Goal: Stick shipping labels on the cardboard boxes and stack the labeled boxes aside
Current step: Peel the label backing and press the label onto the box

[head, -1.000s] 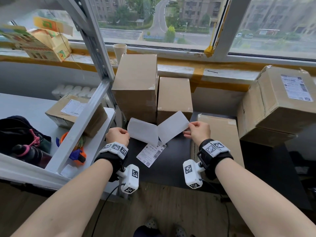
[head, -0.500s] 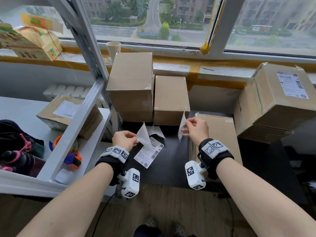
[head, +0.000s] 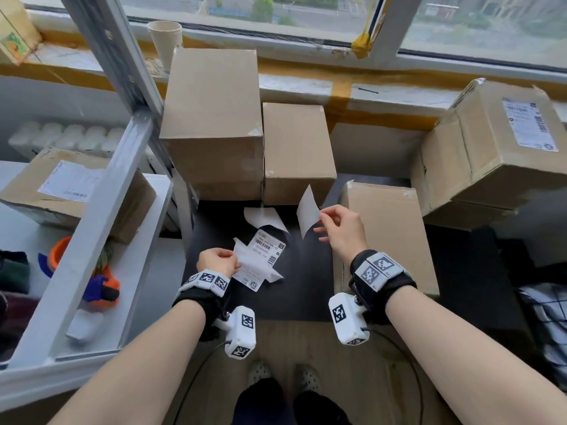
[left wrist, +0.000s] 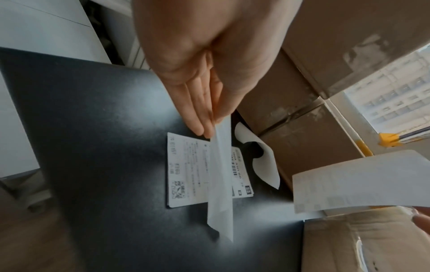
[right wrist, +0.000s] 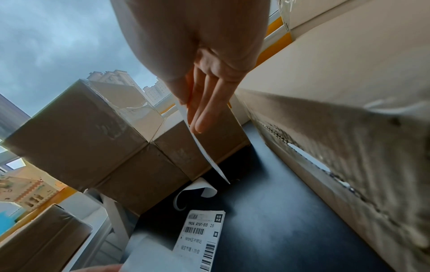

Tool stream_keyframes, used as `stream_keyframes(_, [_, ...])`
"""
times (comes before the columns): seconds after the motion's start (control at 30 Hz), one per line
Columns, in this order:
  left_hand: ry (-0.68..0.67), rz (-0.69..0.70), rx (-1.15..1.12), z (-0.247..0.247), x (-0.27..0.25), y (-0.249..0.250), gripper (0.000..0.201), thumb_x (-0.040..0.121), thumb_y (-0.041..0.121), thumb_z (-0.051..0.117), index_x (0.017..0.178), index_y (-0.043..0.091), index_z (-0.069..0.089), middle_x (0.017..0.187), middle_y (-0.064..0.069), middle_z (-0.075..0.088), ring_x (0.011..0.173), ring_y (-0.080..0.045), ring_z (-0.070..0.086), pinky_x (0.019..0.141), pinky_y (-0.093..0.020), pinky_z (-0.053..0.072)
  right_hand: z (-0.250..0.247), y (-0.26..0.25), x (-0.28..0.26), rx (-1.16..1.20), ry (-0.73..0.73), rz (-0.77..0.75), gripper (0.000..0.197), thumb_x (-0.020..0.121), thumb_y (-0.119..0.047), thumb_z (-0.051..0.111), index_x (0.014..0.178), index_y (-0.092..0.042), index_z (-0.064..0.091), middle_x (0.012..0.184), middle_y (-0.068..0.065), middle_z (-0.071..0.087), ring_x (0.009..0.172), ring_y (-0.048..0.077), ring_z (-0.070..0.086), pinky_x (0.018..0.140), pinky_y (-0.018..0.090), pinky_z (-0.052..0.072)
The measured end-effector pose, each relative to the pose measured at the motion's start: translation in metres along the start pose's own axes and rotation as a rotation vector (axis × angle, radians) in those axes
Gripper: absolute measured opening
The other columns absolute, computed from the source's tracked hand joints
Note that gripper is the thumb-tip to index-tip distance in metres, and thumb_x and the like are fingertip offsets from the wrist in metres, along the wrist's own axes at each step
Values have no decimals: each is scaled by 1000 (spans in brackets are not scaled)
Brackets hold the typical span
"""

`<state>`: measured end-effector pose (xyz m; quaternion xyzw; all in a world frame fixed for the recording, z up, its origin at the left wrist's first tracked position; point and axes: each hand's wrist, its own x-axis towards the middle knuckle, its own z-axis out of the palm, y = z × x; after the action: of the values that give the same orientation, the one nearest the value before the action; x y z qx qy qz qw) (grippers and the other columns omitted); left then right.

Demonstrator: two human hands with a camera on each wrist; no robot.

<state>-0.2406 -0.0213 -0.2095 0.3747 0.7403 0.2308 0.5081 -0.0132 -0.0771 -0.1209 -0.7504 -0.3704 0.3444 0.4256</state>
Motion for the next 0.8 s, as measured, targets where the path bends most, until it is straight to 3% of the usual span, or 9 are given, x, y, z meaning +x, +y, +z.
stream_keyframes(0.13, [-26, 31, 40, -4, 1, 4, 10, 75, 9, 67, 82, 15, 70, 71, -10, 72, 75, -25, 71, 84, -36, 57, 1, 1, -4, -35, -4, -15, 9, 95, -12, 52, 93, -11, 61, 84, 4, 65, 73, 15, 68, 63, 27, 57])
stream_keyframes(0.27, [17, 216, 300, -13, -22, 29, 20, 82, 19, 66, 101, 13, 71, 99, -6, 71, 99, -25, 64, 84, -26, 45, -1, -2, -8, -74, -2, -53, 9, 94, -13, 54, 91, -15, 62, 85, 7, 68, 76, 18, 69, 64, 29, 58])
stream_keyframes(0.37, [-82, 325, 239, -7, -40, 56, 8, 84, 19, 65, 81, 14, 71, 86, -4, 70, 84, -22, 64, 77, -26, 48, -5, -7, -14, -114, 11, -103, 10, 92, -16, 56, 87, -19, 64, 78, 2, 69, 77, 21, 68, 67, 35, 59])
stream_keyframes(0.43, [-231, 297, 97, 4, -51, 76, 19, 88, 18, 63, 69, 15, 65, 73, -6, 65, 66, -23, 60, 61, -26, 51, -9, -10, -18, -175, 18, -158, 11, 92, -21, 57, 85, -22, 65, 69, -5, 68, 72, 19, 67, 70, 39, 57])
stream_keyframes(0.5, [-320, 275, 33, 13, -64, 98, 24, 92, 20, 58, 69, 12, 62, 69, -5, 62, 55, -17, 54, 53, -21, 48, -14, -16, -23, -191, -2, -190, 10, 92, -22, 57, 86, -22, 65, 63, -7, 68, 66, 16, 66, 71, 39, 57])
stream_keyframes(0.63, [-387, 269, -6, 26, -87, 132, 31, 95, 27, 51, 72, 9, 61, 70, -6, 63, 51, -15, 54, 48, -20, 45, -26, -28, -31, -141, -10, -222, 9, 91, -17, 59, 89, -15, 68, 70, -2, 70, 65, 15, 69, 75, 41, 58])
stream_keyframes(0.8, [-384, 254, -50, 33, -100, 155, 35, 94, 32, 52, 72, 7, 62, 72, -9, 64, 58, -19, 56, 59, -27, 48, -43, -37, -34, -180, 25, -308, 9, 87, -20, 64, 89, -16, 73, 79, -1, 73, 75, 16, 68, 80, 39, 55])
